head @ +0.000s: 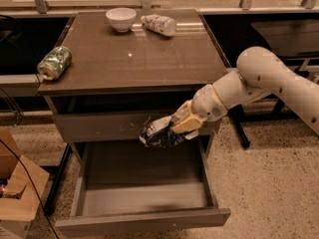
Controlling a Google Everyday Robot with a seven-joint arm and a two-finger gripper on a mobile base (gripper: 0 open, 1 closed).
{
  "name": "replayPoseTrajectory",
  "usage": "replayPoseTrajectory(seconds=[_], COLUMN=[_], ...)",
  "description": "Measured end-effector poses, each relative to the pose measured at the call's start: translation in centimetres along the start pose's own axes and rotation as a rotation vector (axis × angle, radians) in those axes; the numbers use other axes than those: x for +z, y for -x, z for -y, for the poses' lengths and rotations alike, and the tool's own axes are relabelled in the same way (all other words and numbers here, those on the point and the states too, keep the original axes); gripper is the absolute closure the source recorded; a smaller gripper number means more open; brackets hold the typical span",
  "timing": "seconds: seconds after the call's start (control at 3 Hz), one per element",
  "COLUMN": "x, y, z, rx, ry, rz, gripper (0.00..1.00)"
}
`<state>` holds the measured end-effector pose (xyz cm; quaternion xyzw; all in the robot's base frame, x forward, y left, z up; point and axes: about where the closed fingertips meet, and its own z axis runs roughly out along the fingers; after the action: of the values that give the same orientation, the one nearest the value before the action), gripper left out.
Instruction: Place blue chip bag into middle drawer
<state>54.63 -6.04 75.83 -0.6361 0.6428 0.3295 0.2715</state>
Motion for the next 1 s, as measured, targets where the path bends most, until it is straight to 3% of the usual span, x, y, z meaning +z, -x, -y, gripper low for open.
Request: replayPoseTrajectory(seconds=[0.67, 1.0], x=[0.8, 3.3], y=[-0.5, -2.1], z=[0.1, 0.5], rx=[0.019, 0.058], ry=[0.017, 0.027], rz=[-0.001, -0.029], gripper=[1.0, 1.0])
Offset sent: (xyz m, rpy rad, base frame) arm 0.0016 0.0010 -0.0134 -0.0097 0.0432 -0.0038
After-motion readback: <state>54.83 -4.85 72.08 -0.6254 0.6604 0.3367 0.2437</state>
